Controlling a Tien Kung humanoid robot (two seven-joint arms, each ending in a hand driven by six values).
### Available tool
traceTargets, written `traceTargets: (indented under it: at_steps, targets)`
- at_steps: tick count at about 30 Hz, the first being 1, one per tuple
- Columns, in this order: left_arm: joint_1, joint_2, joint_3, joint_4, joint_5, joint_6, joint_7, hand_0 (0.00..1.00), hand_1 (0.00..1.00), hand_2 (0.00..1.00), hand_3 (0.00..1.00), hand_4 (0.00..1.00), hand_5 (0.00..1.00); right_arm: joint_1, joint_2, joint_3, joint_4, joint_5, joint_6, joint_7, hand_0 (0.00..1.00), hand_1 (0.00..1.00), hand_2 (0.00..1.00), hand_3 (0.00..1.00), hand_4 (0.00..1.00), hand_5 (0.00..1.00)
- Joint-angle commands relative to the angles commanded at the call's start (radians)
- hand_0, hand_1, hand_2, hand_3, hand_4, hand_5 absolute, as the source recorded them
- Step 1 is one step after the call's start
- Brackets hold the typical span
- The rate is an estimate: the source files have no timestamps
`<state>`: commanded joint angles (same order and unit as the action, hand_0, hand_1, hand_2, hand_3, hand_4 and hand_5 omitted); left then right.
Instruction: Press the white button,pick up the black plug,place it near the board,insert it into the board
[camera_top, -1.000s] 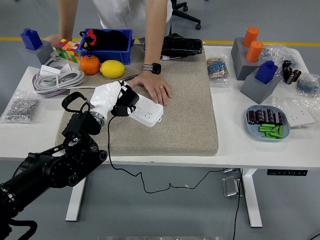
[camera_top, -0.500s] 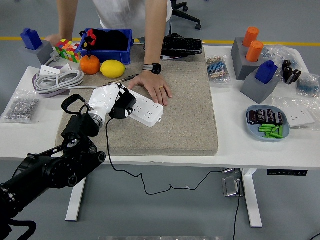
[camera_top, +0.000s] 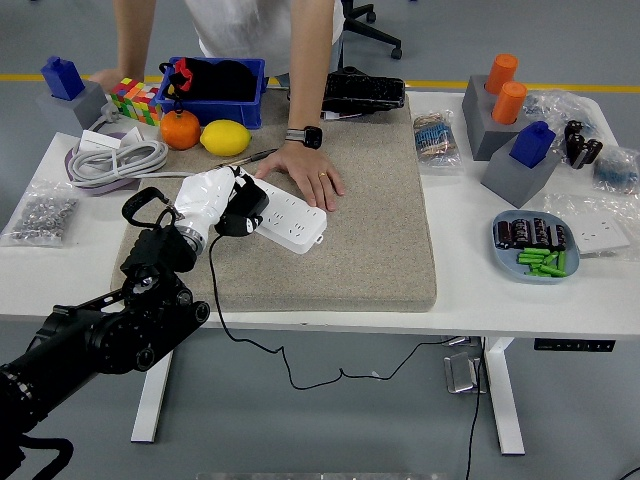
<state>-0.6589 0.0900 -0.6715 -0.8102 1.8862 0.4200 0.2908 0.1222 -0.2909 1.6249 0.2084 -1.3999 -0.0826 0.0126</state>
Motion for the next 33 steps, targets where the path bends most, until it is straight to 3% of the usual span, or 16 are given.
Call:
traceTargets:
  at_steps: [12, 13, 18, 19, 24, 25, 30, 31, 33]
  targets:
    - [-0.002, -0.001, 0.002, 0.012, 0.002, 0.005, -0.007, 0.279, 0.311, 0.356, 0.565, 0.659, 0.002, 0.0, 0.002, 0.002, 0.001, 0.0, 0.0, 0.0, 0.683, 0.595, 0.587, 0.573, 0.63, 0.324]
    - [-0.002, -0.002, 0.001, 0.013, 0.001, 0.004, -0.007, 0.333, 0.391, 0.403, 0.567, 0.674, 0.002, 0.0, 0.002, 0.002, 0.001, 0.0, 0.0, -0.001, 0.683, 0.595, 0.587, 0.573, 0.63, 0.323]
    - [-0.003, -0.002, -0.001, 0.016, -0.008, 0.006, -0.017, 0.333, 0.391, 0.403, 0.567, 0.674, 0.002, 0.0, 0.001, 0.005, 0.001, 0.0, 0.0, -0.001, 0.683, 0.595, 0.587, 0.573, 0.63, 0.323]
    - [-0.003, -0.002, -0.002, 0.016, -0.012, 0.006, -0.019, 0.48, 0.515, 0.505, 0.589, 0.698, 0.002, 0.0, 0.001, 0.005, 0.001, -0.001, 0.0, -0.001, 0.683, 0.595, 0.587, 0.573, 0.63, 0.323]
    - [-0.002, -0.002, -0.003, 0.023, -0.022, 0.002, -0.024, 0.48, 0.515, 0.505, 0.589, 0.698, 0.002, 0.0, 0.002, 0.005, 0.001, 0.0, 0.0, -0.001, 0.683, 0.595, 0.587, 0.573, 0.63, 0.323]
    - [-0.002, -0.002, -0.004, 0.023, -0.024, 0.001, -0.025, 0.574, 0.574, 0.545, 0.591, 0.747, 0.002, 0.0, 0.002, 0.005, 0.001, 0.0, 0.0, -0.001, 0.683, 0.595, 0.587, 0.573, 0.63, 0.323]
    - [-0.002, -0.002, -0.006, 0.022, -0.022, -0.006, -0.024, 0.574, 0.574, 0.545, 0.591, 0.747, 0.002, 0.0, 0.002, 0.005, 0.001, 0.0, 0.0, -0.001, 0.683, 0.595, 0.587, 0.573, 0.63, 0.323]
    - [-0.002, -0.002, -0.007, 0.021, -0.022, -0.006, -0.025, 0.61, 0.598, 0.548, 0.595, 0.802, 0.002, 0.0, 0.002, 0.006, 0.001, -0.001, 0.0, -0.001, 0.683, 0.594, 0.587, 0.573, 0.629, 0.322]
    - [-0.002, -0.002, -0.008, 0.021, -0.022, -0.008, -0.025, 0.61, 0.598, 0.548, 0.595, 0.802, 0.002, 0.0, 0.002, 0.005, 0.001, 0.0, 0.0, -0.001, 0.683, 0.594, 0.587, 0.573, 0.629, 0.322]
